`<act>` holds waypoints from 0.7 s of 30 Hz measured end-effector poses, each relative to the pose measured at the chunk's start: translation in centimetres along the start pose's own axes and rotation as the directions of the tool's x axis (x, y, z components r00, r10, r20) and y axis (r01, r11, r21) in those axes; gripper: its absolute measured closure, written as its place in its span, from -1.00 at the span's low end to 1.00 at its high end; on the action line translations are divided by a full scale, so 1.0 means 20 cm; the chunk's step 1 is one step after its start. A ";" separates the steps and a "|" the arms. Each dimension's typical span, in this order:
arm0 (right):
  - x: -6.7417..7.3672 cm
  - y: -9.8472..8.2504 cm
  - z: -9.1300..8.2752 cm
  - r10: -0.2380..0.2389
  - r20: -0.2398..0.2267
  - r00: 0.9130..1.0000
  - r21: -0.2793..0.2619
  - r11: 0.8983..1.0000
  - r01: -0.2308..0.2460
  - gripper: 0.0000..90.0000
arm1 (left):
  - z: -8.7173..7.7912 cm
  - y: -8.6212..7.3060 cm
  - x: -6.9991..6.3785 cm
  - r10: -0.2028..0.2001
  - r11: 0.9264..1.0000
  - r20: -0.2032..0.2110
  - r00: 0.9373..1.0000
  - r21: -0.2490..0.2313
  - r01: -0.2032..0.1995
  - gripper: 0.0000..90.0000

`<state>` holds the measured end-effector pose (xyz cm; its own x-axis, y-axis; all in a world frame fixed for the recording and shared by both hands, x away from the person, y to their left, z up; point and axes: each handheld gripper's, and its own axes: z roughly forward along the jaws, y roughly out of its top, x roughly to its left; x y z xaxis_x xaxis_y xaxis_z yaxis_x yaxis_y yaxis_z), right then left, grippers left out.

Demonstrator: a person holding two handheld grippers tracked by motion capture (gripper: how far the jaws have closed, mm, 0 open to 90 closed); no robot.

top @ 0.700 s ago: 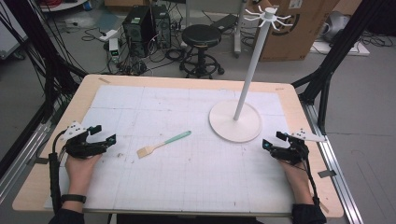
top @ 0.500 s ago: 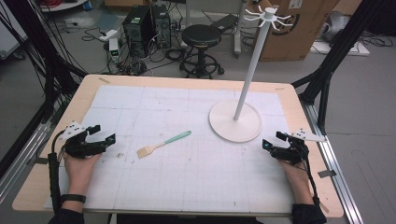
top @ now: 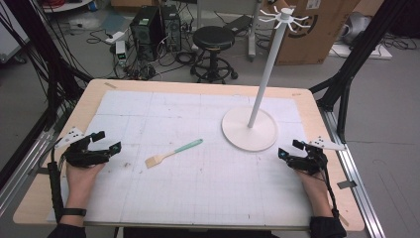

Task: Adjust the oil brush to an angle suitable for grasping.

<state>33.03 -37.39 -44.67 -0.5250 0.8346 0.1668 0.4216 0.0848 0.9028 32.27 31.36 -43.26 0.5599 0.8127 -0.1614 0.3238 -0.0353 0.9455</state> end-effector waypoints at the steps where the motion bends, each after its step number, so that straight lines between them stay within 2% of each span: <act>1: 0.00 0.00 0.00 0.001 -0.001 1.000 0.000 1.000 -0.001 -0.61 | 0.00 0.01 -0.01 0.007 1.000 0.006 1.000 0.007 -0.007 -0.74; 11: 0.00 0.00 0.00 0.003 -0.001 1.000 0.002 1.000 -0.003 -0.61 | 0.01 0.04 -0.04 0.020 1.000 0.053 0.998 0.013 -0.021 -0.74; 21: 0.00 0.00 0.00 -0.001 -0.001 1.000 0.005 1.000 0.001 -0.61 | 0.07 0.09 -0.12 0.052 0.998 0.114 0.992 0.033 -0.056 -0.74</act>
<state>33.08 -37.40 -44.68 -0.5263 0.8338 0.1667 0.4252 0.0883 0.9008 32.52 28.59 -41.56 0.6589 0.7385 -0.1433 0.3166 -0.0995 0.9433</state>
